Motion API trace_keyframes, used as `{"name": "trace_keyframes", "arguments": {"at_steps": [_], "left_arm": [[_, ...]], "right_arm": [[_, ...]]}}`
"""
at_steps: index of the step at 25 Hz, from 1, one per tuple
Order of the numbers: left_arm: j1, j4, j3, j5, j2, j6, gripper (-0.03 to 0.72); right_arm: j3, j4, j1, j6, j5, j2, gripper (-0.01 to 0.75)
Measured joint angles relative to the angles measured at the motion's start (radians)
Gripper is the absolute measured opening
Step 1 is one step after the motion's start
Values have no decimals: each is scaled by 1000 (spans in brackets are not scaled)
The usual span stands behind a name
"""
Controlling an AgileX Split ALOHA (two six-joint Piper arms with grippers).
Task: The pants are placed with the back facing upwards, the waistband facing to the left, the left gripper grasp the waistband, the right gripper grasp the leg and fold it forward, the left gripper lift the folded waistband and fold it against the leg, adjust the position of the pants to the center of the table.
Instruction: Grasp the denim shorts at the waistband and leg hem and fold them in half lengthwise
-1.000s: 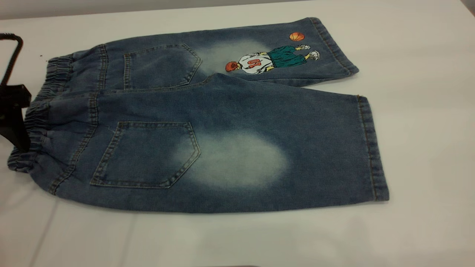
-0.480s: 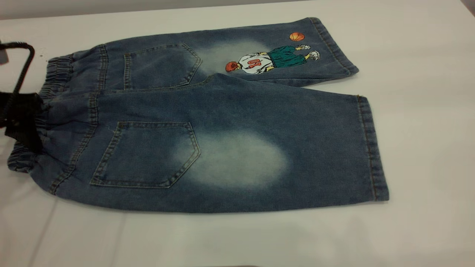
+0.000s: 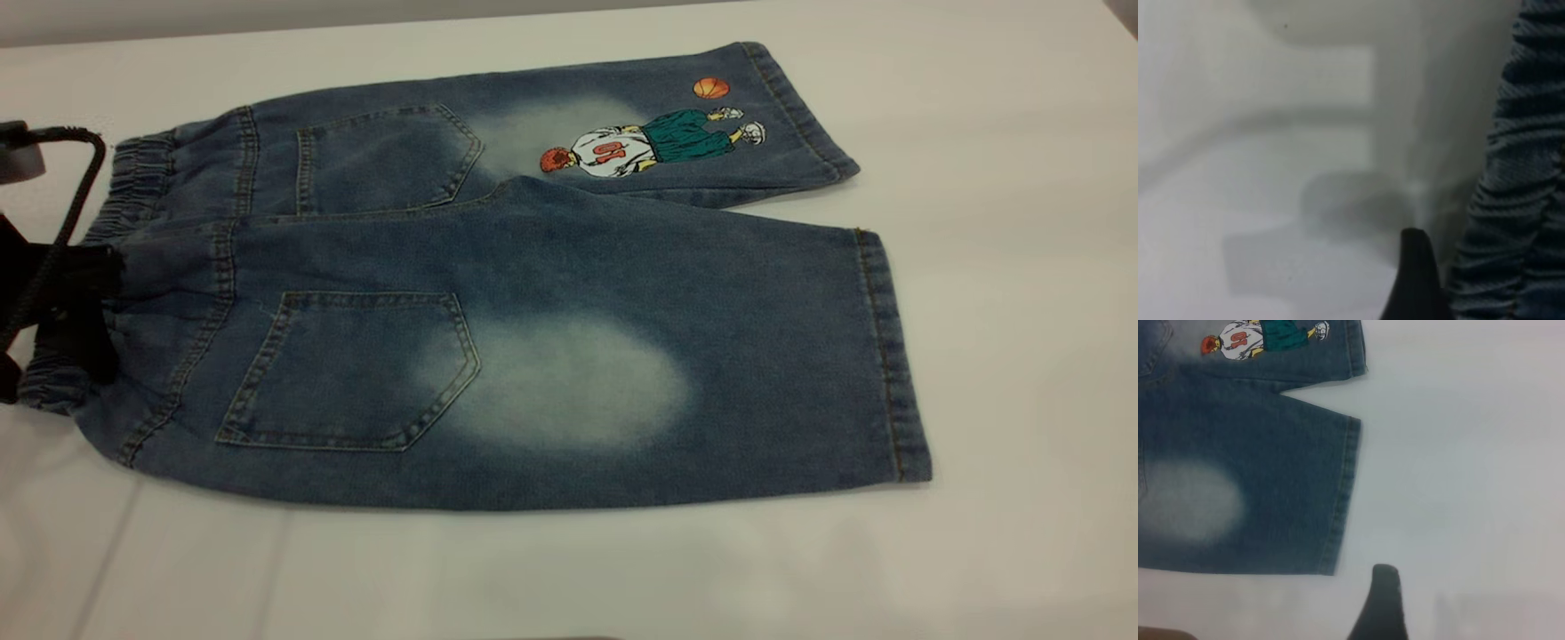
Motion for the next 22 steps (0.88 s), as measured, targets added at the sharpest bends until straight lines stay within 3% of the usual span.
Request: {"name": "trace_keyframes", "arguments": {"at_steps": [3,8,9,16,22], "left_arm": [[-4,-16,-7,0,8,7,365],[-5,-34,-27,4,12,7,110],[-5,-34,-35,11,13,7,92],[-25,-21,-105,105,25,13,83],[-100,-12,-192,184,11,72,83]], "right_arm": [[0,1,0,-4,0,0,558],[0,37,0,-87,0,0,558],[0,56,0,-115,0,0,558],[0,232,0,-336,-23,65,558],[-2,277,0,-414,-37,207,558]]}}
